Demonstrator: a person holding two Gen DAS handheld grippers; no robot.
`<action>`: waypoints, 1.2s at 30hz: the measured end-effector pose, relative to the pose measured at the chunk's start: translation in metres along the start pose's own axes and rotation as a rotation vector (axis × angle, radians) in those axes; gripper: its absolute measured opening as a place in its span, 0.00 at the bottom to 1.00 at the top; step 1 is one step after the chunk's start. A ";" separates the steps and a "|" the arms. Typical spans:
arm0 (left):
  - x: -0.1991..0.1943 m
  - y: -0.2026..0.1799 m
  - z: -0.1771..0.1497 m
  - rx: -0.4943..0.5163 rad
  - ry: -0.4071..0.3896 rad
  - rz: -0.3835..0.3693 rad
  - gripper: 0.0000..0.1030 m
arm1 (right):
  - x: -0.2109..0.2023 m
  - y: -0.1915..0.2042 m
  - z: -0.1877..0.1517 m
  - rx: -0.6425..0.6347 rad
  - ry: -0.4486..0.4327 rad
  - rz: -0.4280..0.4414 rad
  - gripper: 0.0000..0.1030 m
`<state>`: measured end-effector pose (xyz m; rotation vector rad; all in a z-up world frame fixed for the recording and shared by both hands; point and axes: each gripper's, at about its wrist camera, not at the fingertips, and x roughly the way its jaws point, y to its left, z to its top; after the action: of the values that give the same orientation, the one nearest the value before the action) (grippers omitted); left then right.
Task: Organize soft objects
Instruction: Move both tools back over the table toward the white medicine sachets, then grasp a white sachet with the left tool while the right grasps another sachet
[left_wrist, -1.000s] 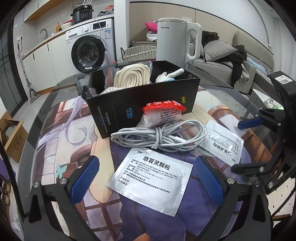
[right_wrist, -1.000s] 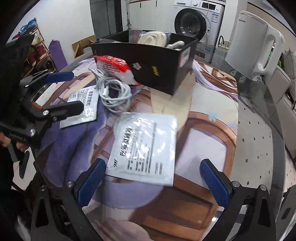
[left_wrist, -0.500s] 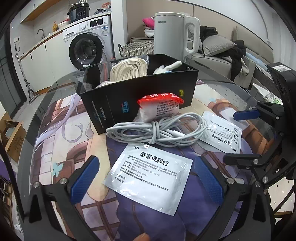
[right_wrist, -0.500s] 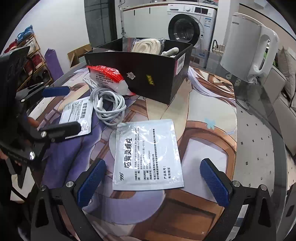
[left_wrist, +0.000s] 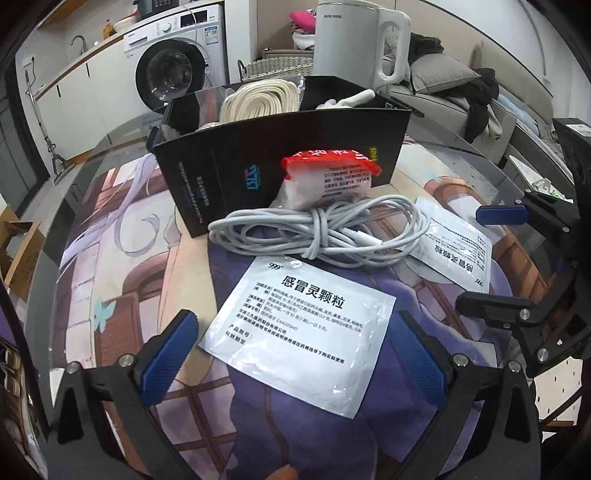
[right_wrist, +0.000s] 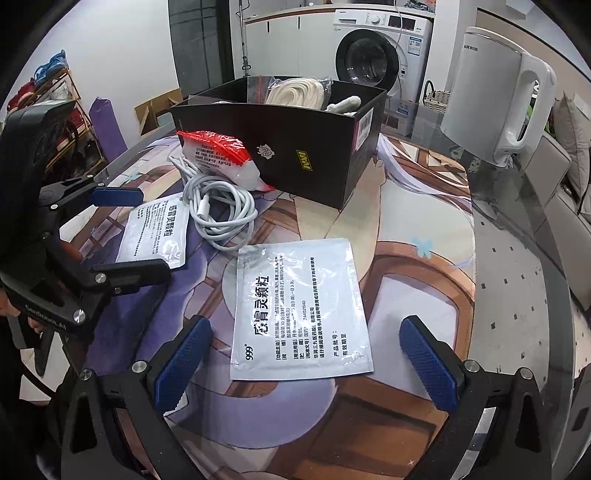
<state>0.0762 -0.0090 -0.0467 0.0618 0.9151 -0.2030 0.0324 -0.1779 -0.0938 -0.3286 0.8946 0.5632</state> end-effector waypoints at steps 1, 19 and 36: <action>0.000 0.000 0.000 -0.001 0.000 0.000 1.00 | 0.000 0.000 0.000 0.000 -0.001 0.001 0.99; -0.007 -0.007 -0.003 0.057 -0.046 -0.043 0.75 | -0.006 0.017 0.000 -0.064 -0.030 0.056 0.75; -0.020 -0.012 -0.010 0.063 -0.089 -0.059 0.33 | -0.016 0.020 -0.005 -0.150 -0.023 0.094 0.48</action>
<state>0.0540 -0.0166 -0.0367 0.0838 0.8225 -0.2874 0.0094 -0.1690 -0.0841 -0.4161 0.8510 0.7219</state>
